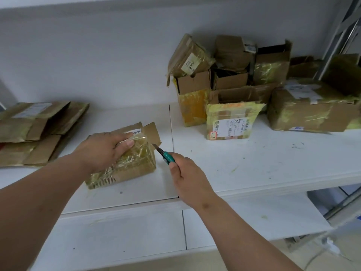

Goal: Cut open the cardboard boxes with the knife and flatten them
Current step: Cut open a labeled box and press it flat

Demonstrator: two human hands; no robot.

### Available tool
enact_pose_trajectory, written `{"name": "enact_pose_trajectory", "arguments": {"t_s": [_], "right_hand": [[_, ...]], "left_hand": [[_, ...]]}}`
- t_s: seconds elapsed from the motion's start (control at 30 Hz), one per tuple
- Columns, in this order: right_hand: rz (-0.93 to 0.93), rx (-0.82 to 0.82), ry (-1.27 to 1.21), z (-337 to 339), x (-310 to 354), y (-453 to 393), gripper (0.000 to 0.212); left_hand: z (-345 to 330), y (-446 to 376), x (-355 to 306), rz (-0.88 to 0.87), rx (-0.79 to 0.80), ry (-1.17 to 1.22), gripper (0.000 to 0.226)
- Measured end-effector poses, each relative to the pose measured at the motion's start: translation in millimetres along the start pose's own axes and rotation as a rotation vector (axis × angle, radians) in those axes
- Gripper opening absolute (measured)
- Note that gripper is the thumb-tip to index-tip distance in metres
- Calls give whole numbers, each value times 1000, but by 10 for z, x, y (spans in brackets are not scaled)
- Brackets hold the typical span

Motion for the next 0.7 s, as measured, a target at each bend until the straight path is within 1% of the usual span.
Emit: {"name": "enact_pose_trajectory", "arguments": {"t_s": [0.2, 0.5, 0.63, 0.7], "right_hand": [[3, -7, -23, -52, 71, -116, 38], [-20, -22, -33, -179, 64, -245, 38], [-33, -11, -49, -215, 72, -274, 35], [-42, 4, -65, -212, 75, -285, 34]], "left_hand": [[16, -63, -1, 33, 5, -31, 65], [-9, -128, 54, 48, 34, -40, 78], [-5, -138, 64, 48, 39, -40, 73], [-11, -134, 71, 48, 46, -29, 75]]}}
Point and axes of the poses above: each hand's wrist, its own y-axis away from the middle knuckle, its own z-axis out of the back of the hand, x = y × z, the point moved 4 cm from there along -y, towards the middle knuckle, and after that the axes turned 12 degrees about -y, right-handed, at the moved point
